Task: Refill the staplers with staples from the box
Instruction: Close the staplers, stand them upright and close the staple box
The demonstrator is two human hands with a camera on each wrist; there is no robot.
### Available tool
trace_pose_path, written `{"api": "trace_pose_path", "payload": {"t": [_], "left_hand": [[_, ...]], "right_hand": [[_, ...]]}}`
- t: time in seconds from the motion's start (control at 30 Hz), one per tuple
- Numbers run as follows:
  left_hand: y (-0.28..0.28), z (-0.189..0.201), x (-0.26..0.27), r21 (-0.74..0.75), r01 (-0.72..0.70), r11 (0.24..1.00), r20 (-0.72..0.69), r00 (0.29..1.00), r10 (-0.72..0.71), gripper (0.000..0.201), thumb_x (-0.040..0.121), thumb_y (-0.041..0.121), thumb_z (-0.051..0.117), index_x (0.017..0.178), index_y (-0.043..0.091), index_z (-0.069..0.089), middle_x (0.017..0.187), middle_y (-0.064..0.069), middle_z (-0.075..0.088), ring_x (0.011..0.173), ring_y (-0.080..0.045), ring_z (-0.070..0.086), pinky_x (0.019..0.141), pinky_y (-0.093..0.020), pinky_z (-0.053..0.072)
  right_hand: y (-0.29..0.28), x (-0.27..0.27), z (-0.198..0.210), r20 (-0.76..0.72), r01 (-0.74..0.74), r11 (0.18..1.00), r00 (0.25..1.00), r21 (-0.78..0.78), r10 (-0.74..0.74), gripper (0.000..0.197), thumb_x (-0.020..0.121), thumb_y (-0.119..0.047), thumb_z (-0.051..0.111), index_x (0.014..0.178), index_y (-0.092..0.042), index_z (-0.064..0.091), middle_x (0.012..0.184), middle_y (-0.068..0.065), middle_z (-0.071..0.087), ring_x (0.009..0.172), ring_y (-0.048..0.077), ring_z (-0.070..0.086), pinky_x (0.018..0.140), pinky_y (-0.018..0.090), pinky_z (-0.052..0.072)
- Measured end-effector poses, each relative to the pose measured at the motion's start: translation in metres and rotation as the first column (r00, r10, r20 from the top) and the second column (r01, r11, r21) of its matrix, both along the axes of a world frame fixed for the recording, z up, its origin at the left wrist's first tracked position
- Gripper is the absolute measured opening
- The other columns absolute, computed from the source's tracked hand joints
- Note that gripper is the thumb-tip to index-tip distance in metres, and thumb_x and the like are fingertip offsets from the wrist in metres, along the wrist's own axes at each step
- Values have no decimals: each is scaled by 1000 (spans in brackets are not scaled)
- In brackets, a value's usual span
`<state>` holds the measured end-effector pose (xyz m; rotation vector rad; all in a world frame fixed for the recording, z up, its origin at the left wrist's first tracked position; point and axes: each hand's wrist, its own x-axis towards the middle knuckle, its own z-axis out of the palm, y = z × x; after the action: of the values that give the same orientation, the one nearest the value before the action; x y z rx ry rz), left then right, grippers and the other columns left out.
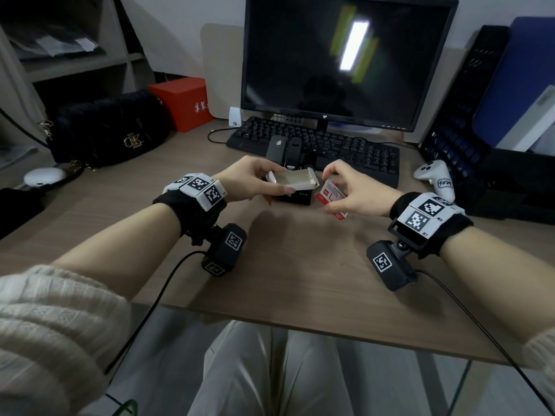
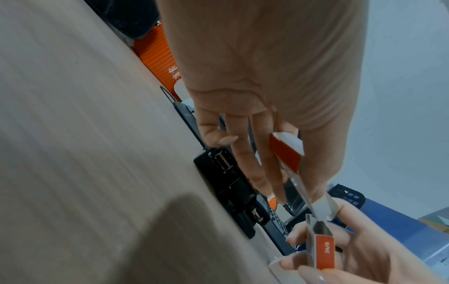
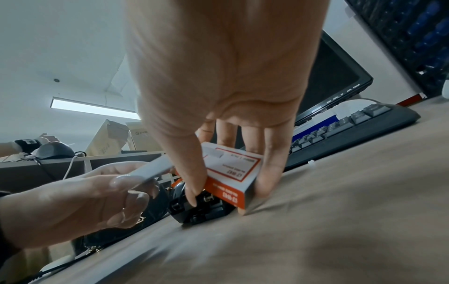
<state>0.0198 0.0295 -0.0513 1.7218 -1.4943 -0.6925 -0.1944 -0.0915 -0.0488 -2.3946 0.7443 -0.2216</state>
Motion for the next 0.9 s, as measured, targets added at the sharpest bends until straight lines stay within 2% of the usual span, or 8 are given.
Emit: {"api": "trace_pose_path", "payload": {"t": [0.07, 0.23, 0.4, 0.47, 0.57, 0.67, 0.8, 0.9], "left_hand": [[0, 1, -2, 4, 12, 1000, 4, 1000, -12, 43, 81, 28, 77, 120, 17, 64, 75, 2, 68, 60, -2, 63, 45, -11, 39], [1, 1, -5, 22, 44, 999, 40, 998, -44, 38, 83, 22, 76, 118, 16, 65, 70, 11, 65, 54, 2, 60, 46, -7, 39], [0, 1, -3, 33, 74, 997, 134, 988, -78, 45, 82, 25, 77, 124, 15, 64, 55, 15, 64, 49, 3, 57, 46, -5, 37], [0, 1, -2, 32, 87, 996, 156, 984, -91, 45, 82, 25, 76, 125, 15, 64, 56, 13, 64, 48, 4, 56, 47, -5, 37], [1, 1, -2, 35, 115, 993, 178, 977, -119, 46, 82, 22, 76, 126, 15, 64, 68, 7, 67, 50, 5, 57, 49, -6, 40], [1, 0, -1, 70, 156, 985, 180, 970, -166, 43, 81, 24, 78, 122, 23, 66, 80, -3, 73, 59, 3, 61, 58, -8, 45], [-1, -1, -4, 91, 165, 982, 224, 958, -182, 45, 80, 30, 78, 123, 26, 66, 73, 10, 69, 63, 4, 61, 64, -10, 47], [-2, -1, -8, 70, 164, 984, 232, 957, -176, 45, 80, 29, 78, 123, 22, 67, 75, 11, 69, 65, 0, 62, 65, -14, 51]], "right_hand": [[2, 1, 1, 5, -1, 1000, 1000, 15, 1, 55, 76, -22, 80, 113, -27, 40, 119, 2, 61, 97, 24, 65, 80, 49, 58], [6, 2, 3, -10, -2, 1000, 1000, 17, 2, 54, 78, -21, 79, 116, -23, 40, 118, 3, 64, 100, 23, 65, 87, 46, 55], [8, 1, 3, -23, 9, 1000, 1000, 11, -8, 54, 79, -19, 78, 120, -19, 43, 116, 5, 65, 101, 27, 64, 87, 44, 55], [7, 1, 3, -33, 5, 1000, 999, 9, -5, 55, 78, -20, 79, 121, -20, 44, 113, 2, 66, 101, 25, 65, 88, 44, 54], [6, 2, 3, -64, -3, 1000, 998, -7, 2, 55, 76, -23, 80, 120, -22, 46, 112, -3, 68, 102, 21, 65, 89, 45, 54], [5, 3, 1, -79, -18, 999, 997, -39, 15, 52, 75, -20, 81, 118, -22, 51, 112, -5, 68, 101, 19, 64, 89, 40, 54], [5, 5, -2, -80, -47, 997, 996, -63, 42, 48, 75, -18, 81, 116, -22, 54, 106, -6, 69, 94, 15, 62, 82, 30, 50], [5, 7, -3, -75, -53, 996, 996, -75, 47, 48, 76, -19, 80, 117, -21, 54, 106, -8, 69, 89, 10, 60, 79, 25, 48]]}}
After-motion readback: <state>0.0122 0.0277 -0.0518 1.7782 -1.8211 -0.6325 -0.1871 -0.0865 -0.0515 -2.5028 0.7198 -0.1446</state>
